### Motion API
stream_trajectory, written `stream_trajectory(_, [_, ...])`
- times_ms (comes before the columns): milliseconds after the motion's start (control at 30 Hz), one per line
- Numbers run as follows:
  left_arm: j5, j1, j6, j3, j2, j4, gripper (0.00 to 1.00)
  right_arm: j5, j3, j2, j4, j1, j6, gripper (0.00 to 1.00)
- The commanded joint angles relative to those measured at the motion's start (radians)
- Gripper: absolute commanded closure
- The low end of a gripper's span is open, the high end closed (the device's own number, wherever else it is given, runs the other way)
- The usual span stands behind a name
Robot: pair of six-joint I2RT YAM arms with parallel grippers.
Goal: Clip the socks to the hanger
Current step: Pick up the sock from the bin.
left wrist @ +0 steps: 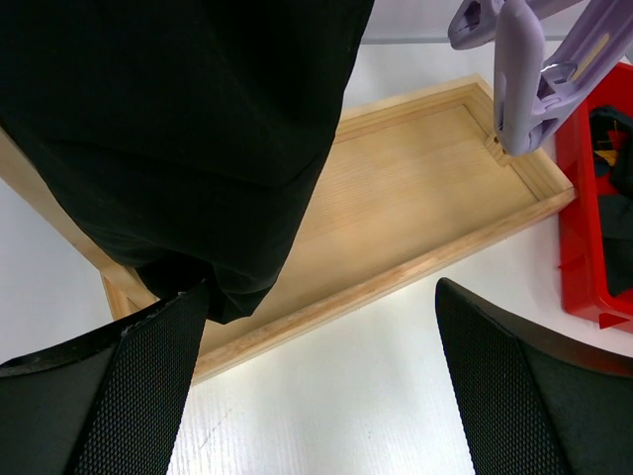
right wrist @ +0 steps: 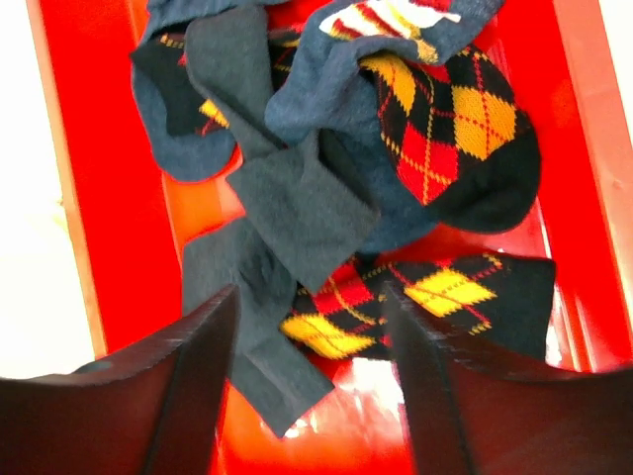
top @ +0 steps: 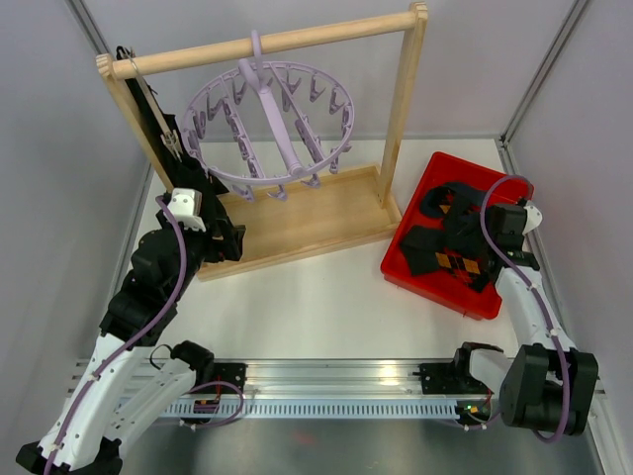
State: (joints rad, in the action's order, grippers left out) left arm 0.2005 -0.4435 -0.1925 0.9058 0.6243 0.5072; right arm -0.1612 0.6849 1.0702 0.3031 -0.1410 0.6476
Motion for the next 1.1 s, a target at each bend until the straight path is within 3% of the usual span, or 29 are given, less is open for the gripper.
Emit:
stream_trajectory(0, [-0.009, 0.005, -0.035, 0.007, -0.005, -0.018, 0.00, 0.083, -0.024, 0.037, -0.117, -0.042, 0.032, 0.37])
stream_trajectory(33, [-0.009, 0.006, -0.035, 0.007, -0.006, -0.016, 0.00, 0.094, -0.027, 0.056, -0.125, -0.046, 0.037, 0.46])
stream_trajectory(133, [-0.009, 0.006, -0.036, 0.008, -0.008, -0.015, 0.00, 0.103, -0.036, 0.094, -0.150, -0.060, 0.035, 0.54])
stream_trajectory(1067, [-0.010, 0.006, -0.039, 0.013, 0.002, -0.007, 0.00, 0.078, -0.068, 0.267, -0.289, -0.095, 0.073, 0.45])
